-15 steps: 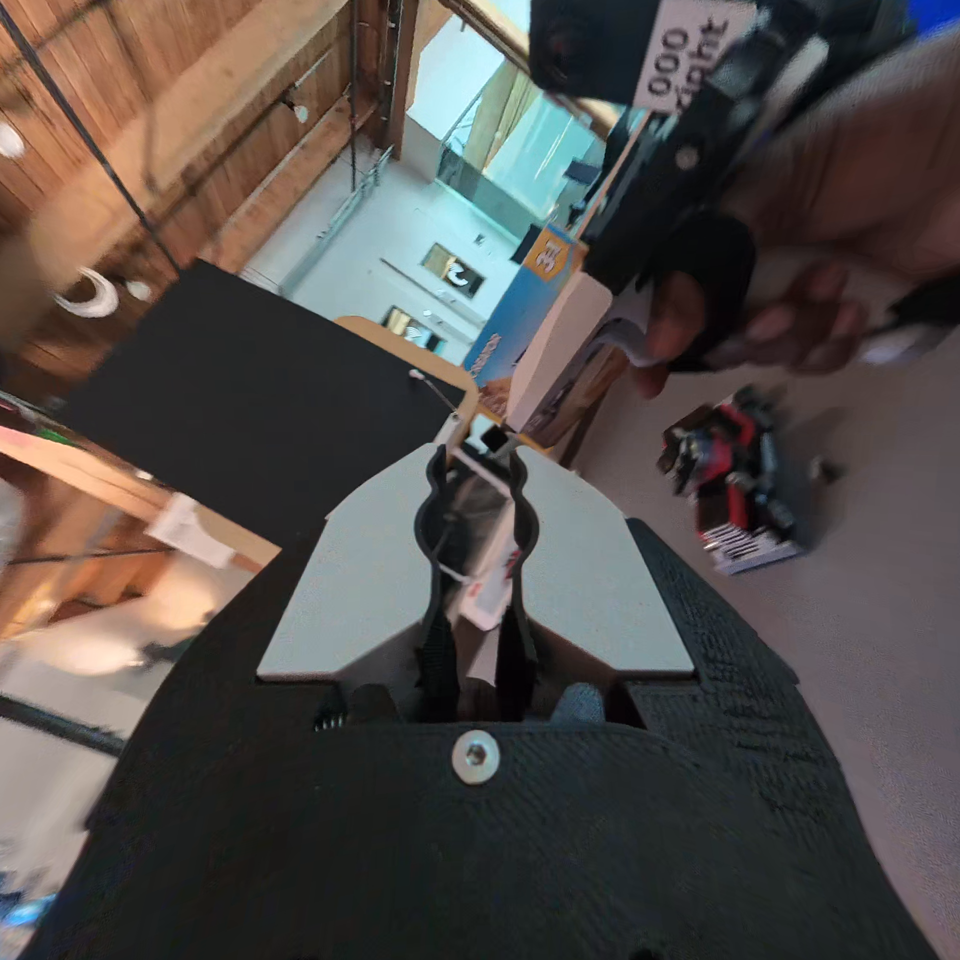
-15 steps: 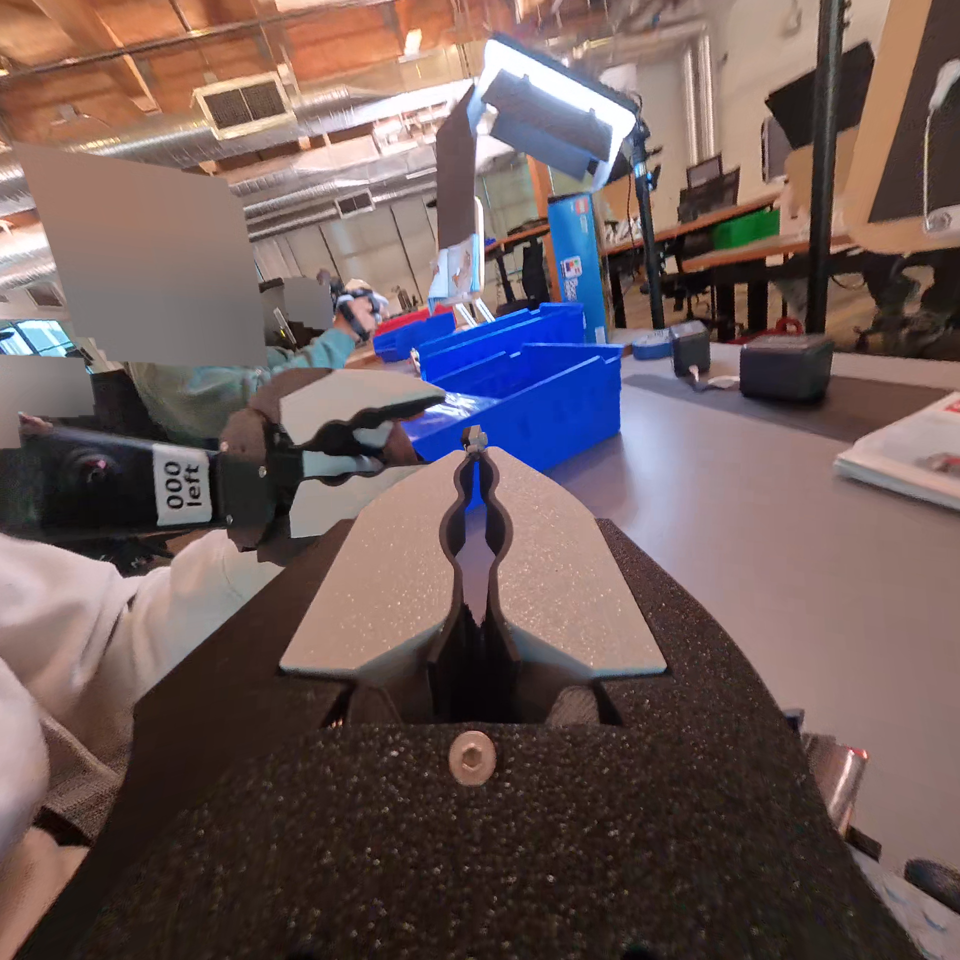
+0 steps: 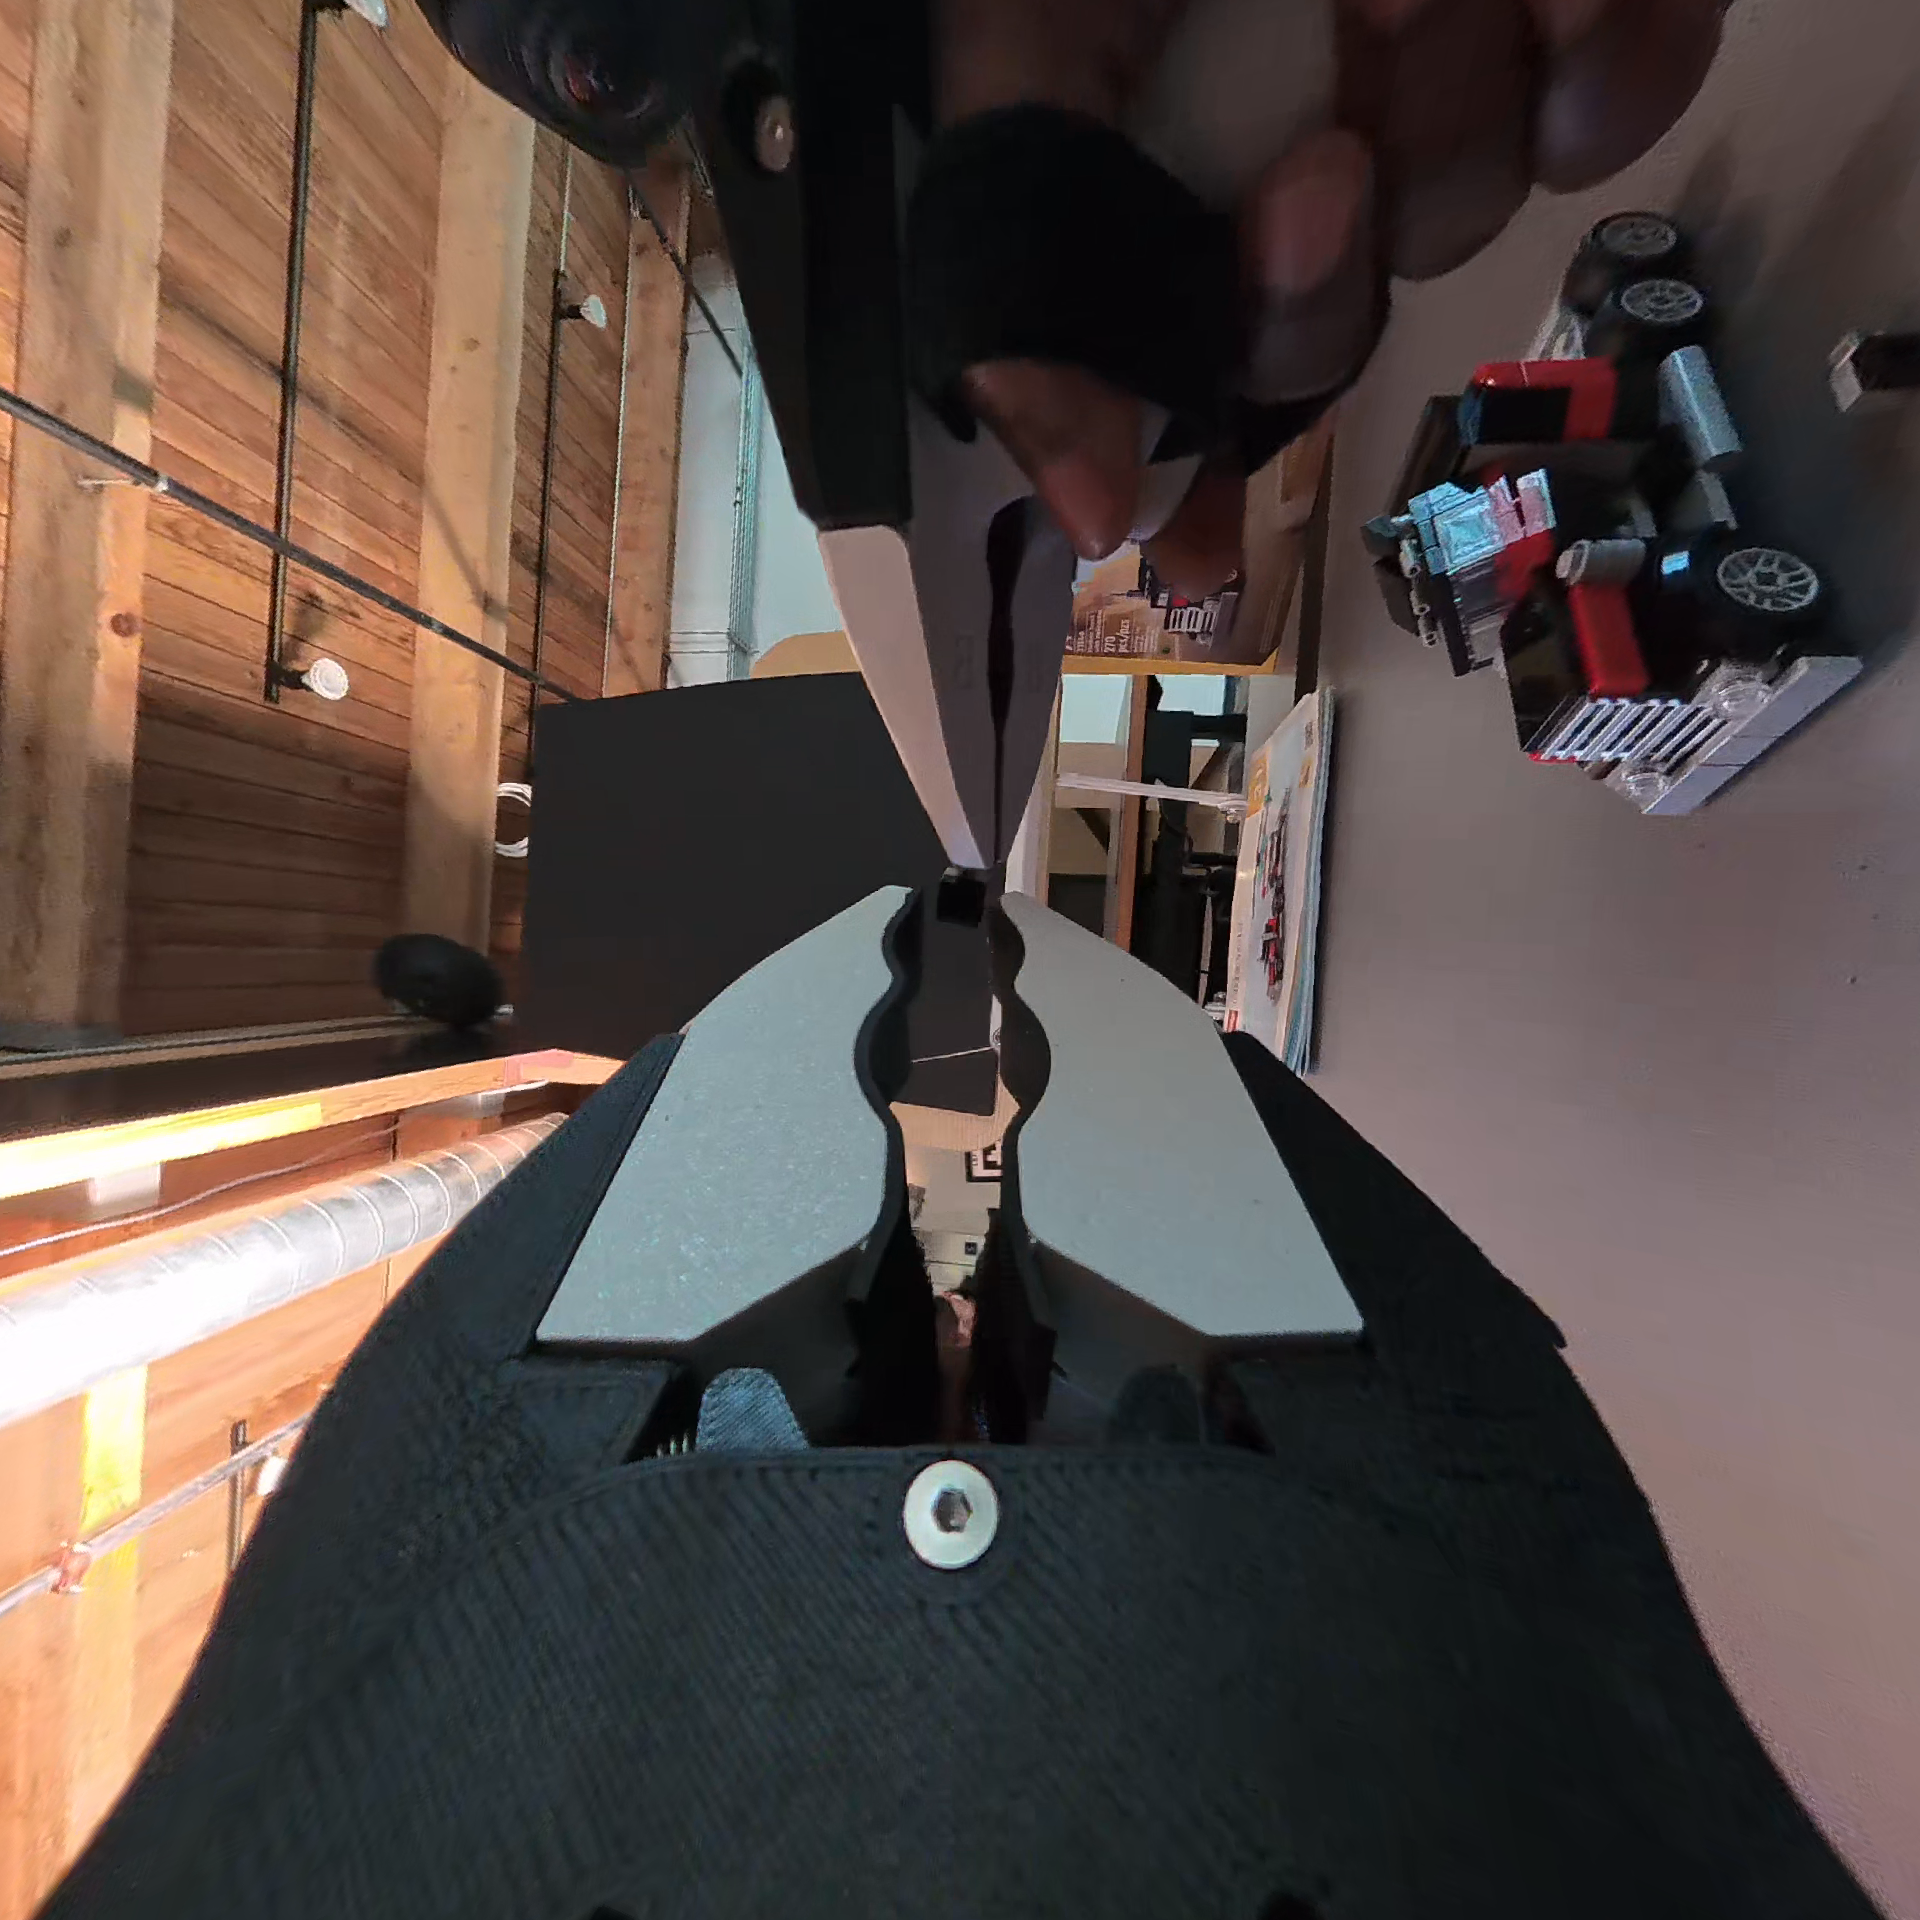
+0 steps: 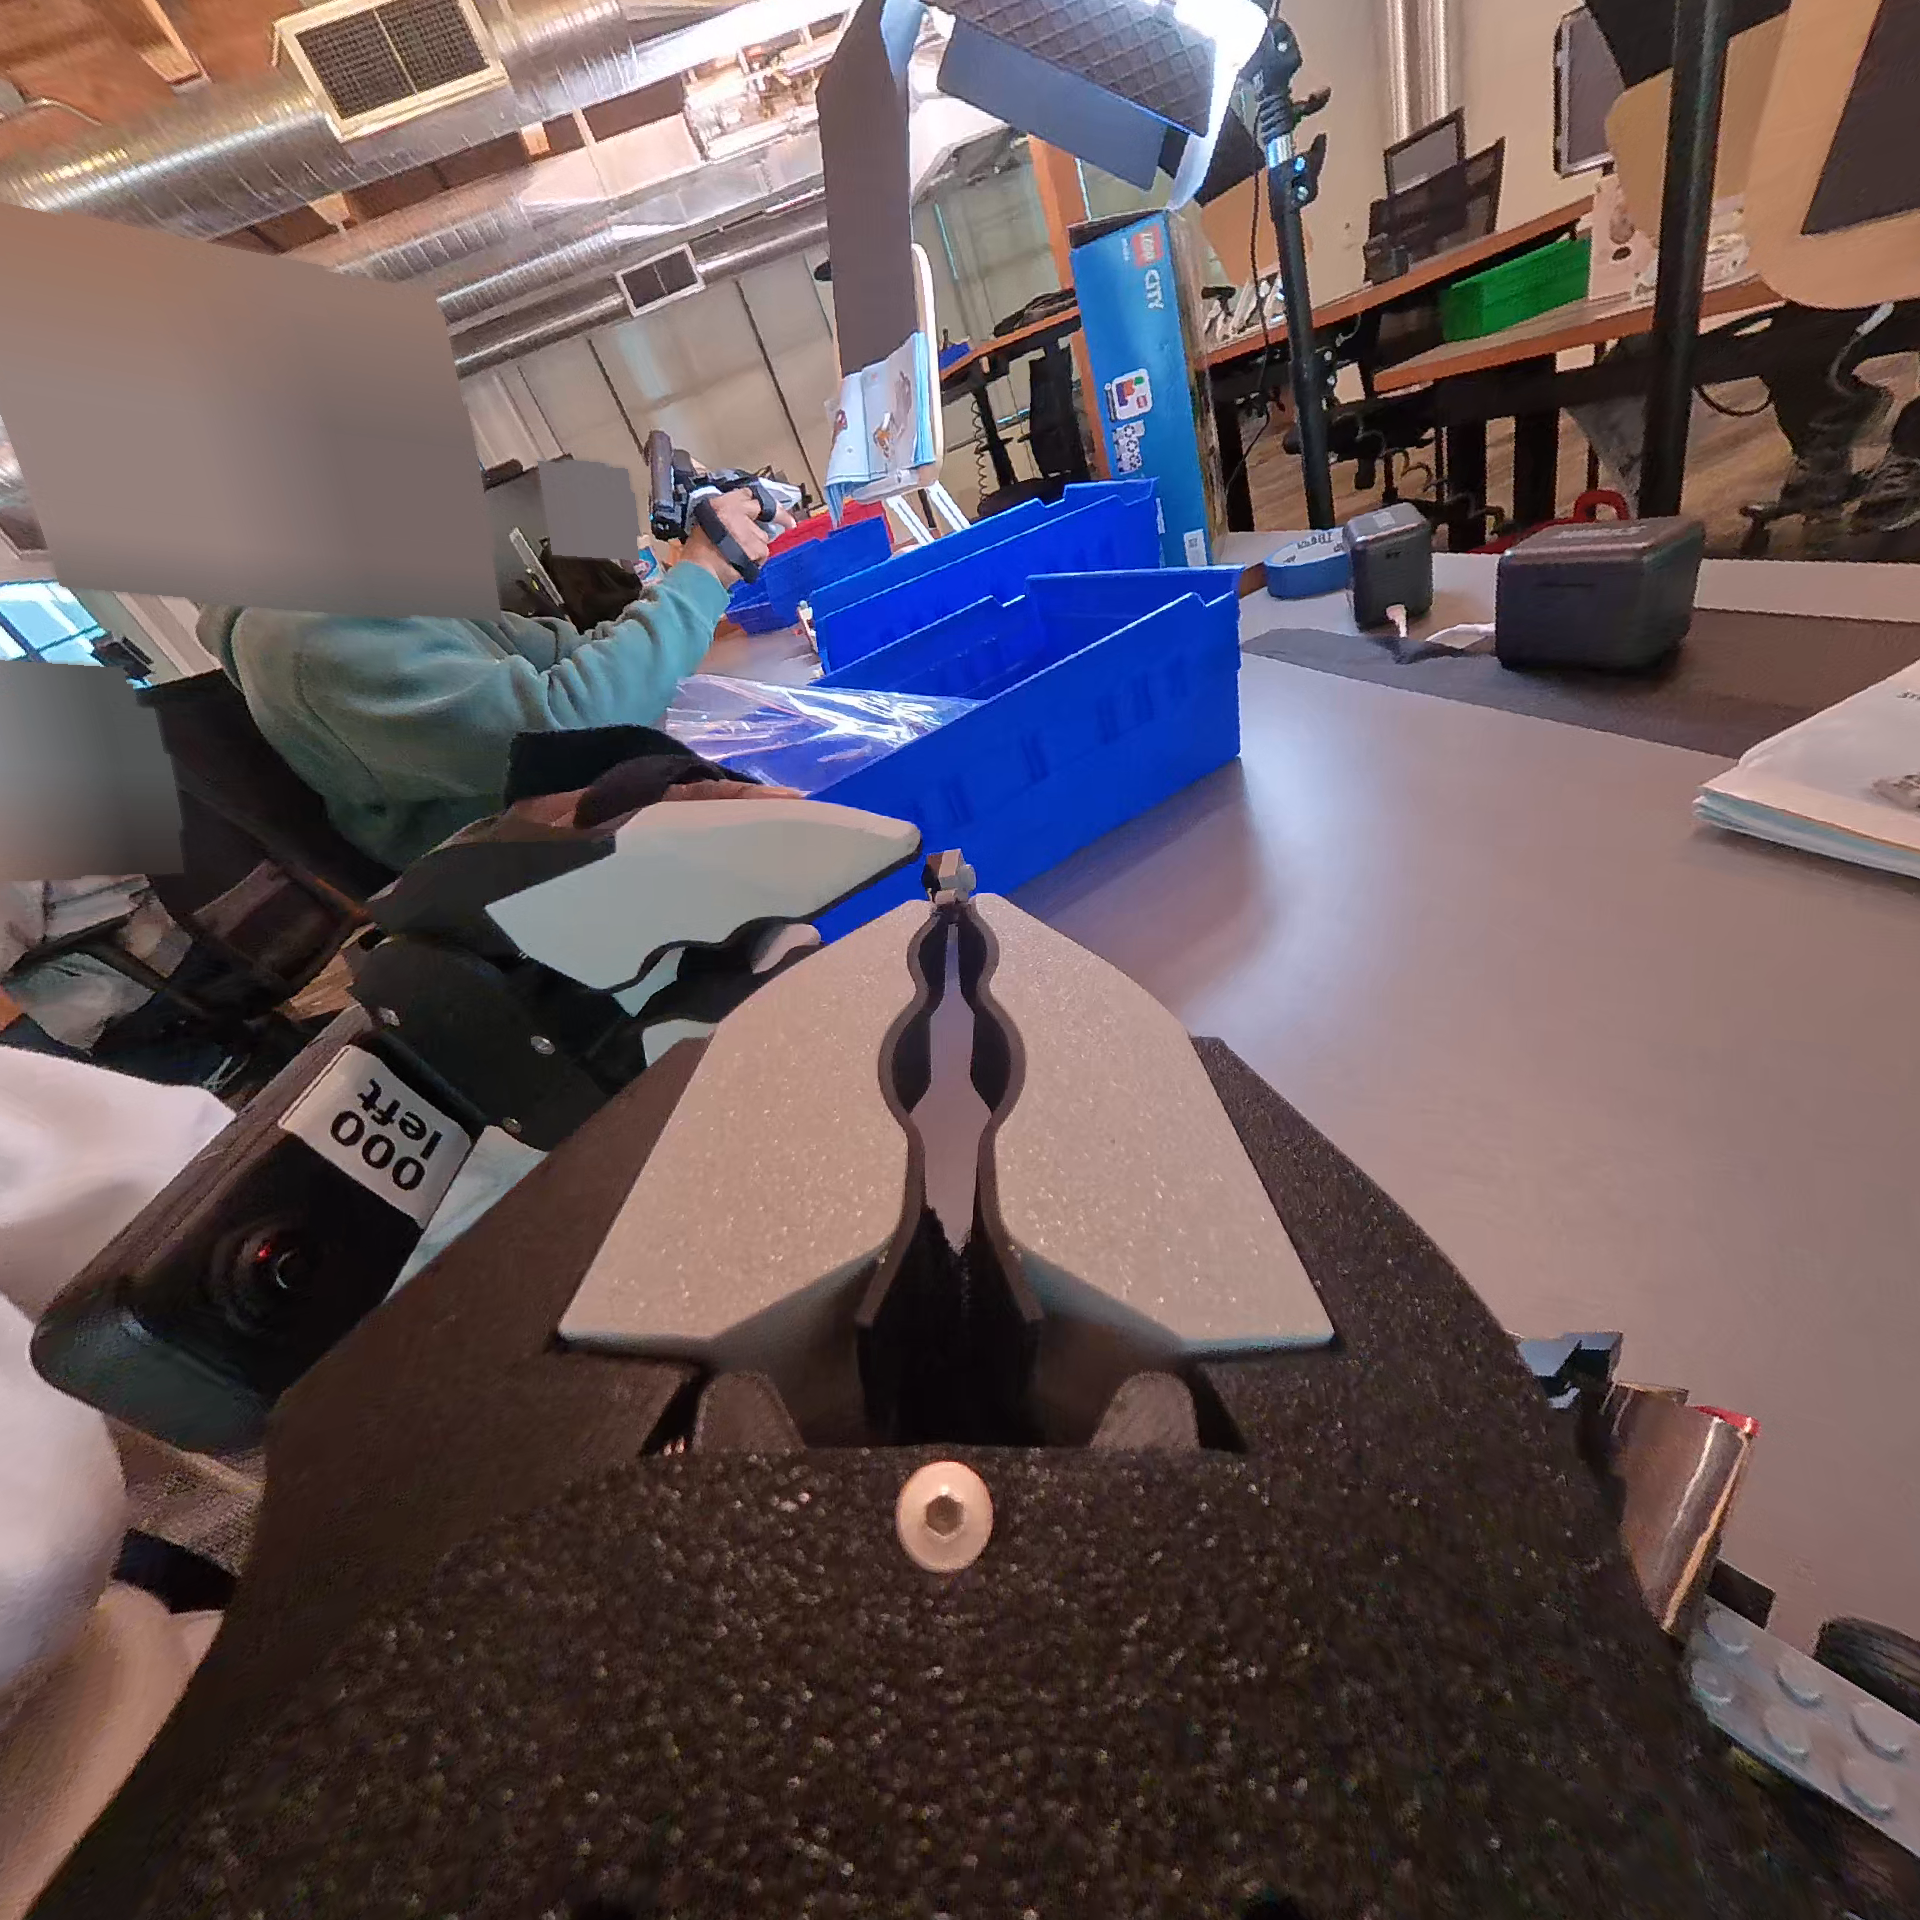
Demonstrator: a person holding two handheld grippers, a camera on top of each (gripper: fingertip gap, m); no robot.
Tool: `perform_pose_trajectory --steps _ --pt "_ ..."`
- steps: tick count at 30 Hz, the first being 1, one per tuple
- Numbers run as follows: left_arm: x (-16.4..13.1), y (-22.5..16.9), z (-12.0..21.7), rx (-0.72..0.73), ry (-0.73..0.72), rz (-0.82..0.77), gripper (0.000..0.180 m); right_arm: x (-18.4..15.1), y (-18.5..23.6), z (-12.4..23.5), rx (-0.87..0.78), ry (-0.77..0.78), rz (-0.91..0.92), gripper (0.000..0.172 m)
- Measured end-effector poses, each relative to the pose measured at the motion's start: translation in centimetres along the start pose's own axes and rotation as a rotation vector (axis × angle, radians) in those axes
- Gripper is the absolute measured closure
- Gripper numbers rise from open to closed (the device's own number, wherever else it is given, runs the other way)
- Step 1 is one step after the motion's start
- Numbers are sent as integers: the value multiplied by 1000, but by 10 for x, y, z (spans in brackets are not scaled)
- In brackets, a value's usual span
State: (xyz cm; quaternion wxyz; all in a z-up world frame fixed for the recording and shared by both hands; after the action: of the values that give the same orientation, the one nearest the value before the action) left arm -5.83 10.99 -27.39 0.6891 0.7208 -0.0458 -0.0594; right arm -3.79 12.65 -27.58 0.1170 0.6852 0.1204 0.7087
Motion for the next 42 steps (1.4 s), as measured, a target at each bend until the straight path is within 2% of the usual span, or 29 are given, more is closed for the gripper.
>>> perform_pose_trajectory --steps 5,8,13,16,21,25,30,33,37,38,39,40,41,42 --pt "3 -3 -1 2 11 -41 166 -1 1 0 -5 11 25 170" --pt "3 -5 -2 -3 20 -54 171 -3 1 -1 -11 24 36 170" --pt "3 -3 -1 -32 -13 96 172 0 2 0 -2 6 48 170" --pt "2 1 1 -39 -41 168 173 3 5 0 -13 -17 132 169" --pt "1 2 3 -53 -45 187 173 3 6 0 -77 -9 307 166" --pt "1 1 3 -65 -47 205 173 4 7 0 -65 -20 292 159" --pt "4 3 5 -58 -67 210 173 4 10 0 -46 -22 317 169" --pt "8 9 11 -58 -134 294 174 9 19 4 12 -59 318 169" --pt "13 19 20 -58 -229 385 176 12 25 8 91 -101 208 169" --pt "19 21 24 -59 -289 391 174 14 6 9 -55 -108 199 169" --pt "39 28 36 -51 -429 446 175 13 -15 15 -164 -94 264 169" --pt "56 34 46 -56 -501 478 174 16 -19 22 -131 -114 212 169" --pt "59 36 46 -15 -479 438 174 25 -13 30 -65 -175 149 170" --pt "49 32 40 -5 -421 412 174 28 -11 35 -62 -200 161 169"
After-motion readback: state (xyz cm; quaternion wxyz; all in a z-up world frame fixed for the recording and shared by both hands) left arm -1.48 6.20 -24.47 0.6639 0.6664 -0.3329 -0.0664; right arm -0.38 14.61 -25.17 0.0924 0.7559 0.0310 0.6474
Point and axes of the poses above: each gripper's, where its closed fingertips meet, z back along the fingers, x out of its top, y = z × x across the jaws, the point moved 2 cm from there along z, back along the fingers, and after that the axes turned 6 degrees about -x, right-handed, at the moved point
